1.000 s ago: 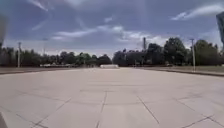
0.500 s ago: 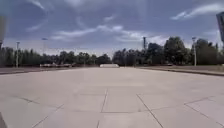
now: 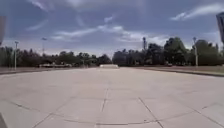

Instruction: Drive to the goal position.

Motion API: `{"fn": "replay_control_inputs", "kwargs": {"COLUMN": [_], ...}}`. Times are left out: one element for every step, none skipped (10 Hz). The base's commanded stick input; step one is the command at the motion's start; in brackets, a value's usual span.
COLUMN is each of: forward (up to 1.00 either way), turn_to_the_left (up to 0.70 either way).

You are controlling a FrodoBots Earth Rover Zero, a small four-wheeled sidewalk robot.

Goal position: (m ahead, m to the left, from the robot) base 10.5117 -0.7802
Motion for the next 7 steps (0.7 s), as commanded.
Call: {"fn": "replay_control_inputs", "kwargs": {"forward": [0.56,0.56,0.56,0.56,0.56,0.56,0.56], "turn_to_the_left": [0.00,0.00,0.00,0.00,0.00,0.00,0.00]}}
